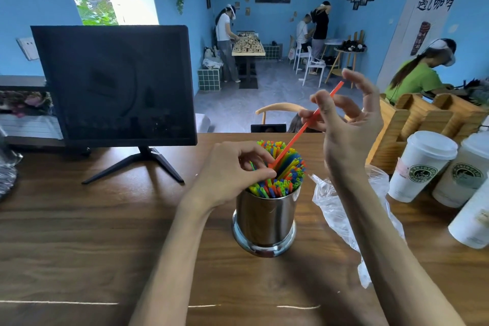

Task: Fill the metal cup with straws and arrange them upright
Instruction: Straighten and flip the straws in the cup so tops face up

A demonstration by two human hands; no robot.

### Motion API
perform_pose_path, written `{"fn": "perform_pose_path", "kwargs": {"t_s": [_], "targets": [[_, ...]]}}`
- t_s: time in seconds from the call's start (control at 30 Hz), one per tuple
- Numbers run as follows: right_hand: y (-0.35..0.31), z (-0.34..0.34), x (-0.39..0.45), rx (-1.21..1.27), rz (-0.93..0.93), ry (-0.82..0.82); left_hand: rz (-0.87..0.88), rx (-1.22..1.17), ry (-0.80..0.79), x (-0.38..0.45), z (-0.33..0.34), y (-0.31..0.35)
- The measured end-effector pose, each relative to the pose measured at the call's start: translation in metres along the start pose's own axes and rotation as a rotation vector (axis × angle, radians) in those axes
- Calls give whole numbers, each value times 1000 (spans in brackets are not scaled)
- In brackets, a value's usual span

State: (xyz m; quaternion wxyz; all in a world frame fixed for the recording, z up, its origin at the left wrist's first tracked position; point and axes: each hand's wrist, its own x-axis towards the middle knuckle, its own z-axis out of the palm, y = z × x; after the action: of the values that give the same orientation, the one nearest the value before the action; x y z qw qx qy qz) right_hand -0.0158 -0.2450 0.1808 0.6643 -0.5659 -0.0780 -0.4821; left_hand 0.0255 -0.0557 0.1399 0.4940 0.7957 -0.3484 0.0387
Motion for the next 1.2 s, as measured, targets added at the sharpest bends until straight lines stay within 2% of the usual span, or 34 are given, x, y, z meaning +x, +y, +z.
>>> {"fn": "perform_pose_path", "kwargs": {"t_s": [0.1, 0.17, 0.23, 0.3, 0.4, 0.47, 0.57, 1.0, 1.1, 1.2], "targets": [[-3, -1, 1, 44, -40, 139, -3, 35, 4, 0, -2, -1], [-1, -5, 3, -12, -105, 170, -9, 78, -6, 0, -3, -2], [8, -9, 1, -123, -134, 61, -21, 87, 7, -1, -3, -1], [26, -14, -8, -314, -125, -124, -25, 73, -4, -1, -2, 0], [54, -23, -26, -569, -99, -377, 3, 145, -99, -1, -2, 2], [61, -26, -34, -581, -38, -446, 16, 240, -172, 0, -3, 2], [62, -27, -35, -561, 10, -451, 51, 313, -208, 1, -3, 2], [56, -27, -39, -531, 83, -459, 78, 266, 47, -2, 4, 2], [54, -26, -39, -528, 87, -461, 53, 169, 143, -4, 6, 5], [50, -26, -40, -518, 94, -475, 124, 87, 249, -3, 8, 5]]}}
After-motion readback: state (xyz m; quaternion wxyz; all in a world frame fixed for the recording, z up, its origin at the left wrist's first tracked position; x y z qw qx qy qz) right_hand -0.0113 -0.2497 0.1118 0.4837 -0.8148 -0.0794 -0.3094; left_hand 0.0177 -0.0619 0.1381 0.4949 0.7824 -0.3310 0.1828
